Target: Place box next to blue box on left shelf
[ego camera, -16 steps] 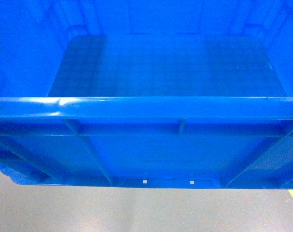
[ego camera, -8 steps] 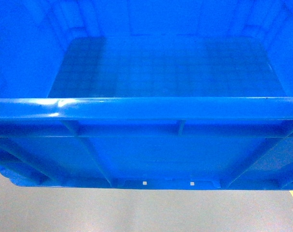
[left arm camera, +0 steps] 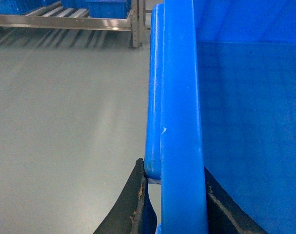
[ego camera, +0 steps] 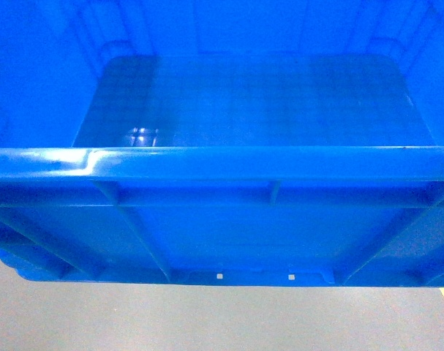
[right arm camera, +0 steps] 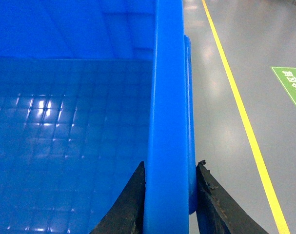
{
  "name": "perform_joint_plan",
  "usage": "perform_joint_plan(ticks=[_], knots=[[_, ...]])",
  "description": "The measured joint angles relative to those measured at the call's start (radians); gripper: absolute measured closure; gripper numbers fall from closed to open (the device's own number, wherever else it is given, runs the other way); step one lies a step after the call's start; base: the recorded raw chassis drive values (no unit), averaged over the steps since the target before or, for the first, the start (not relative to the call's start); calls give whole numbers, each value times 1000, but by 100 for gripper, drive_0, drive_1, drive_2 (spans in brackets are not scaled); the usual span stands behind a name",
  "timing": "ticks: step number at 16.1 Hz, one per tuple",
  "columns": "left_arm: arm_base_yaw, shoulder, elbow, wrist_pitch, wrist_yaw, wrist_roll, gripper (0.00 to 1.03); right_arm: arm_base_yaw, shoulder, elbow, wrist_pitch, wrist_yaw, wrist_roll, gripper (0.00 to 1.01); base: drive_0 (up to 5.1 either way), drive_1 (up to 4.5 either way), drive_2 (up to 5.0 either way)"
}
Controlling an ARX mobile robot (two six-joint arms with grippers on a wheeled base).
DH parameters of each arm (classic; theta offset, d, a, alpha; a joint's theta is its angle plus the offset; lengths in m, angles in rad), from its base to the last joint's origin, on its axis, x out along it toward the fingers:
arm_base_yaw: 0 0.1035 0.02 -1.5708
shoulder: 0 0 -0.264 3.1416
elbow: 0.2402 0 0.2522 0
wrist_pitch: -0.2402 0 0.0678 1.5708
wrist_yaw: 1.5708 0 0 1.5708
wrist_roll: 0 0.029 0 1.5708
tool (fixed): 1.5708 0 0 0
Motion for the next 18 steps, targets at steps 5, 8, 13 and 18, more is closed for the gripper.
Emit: perform_joint_plan(ticks=[5, 8, 13, 18], knots=[[0, 0, 0, 2, -1, 0, 85, 0, 1, 0, -1, 0, 0, 80, -1, 402, -404], [0, 0, 0, 2, -1, -1, 85, 0, 0, 0, 2, -1, 0, 80, 4, 407, -399], [0, 0, 0, 1, -1, -1, 85, 0, 0, 0, 1, -1, 0, 80, 2, 405, -401], [0, 0, -1, 0, -1, -1, 85, 0, 0, 0, 1, -2, -1, 80, 2, 406, -403]])
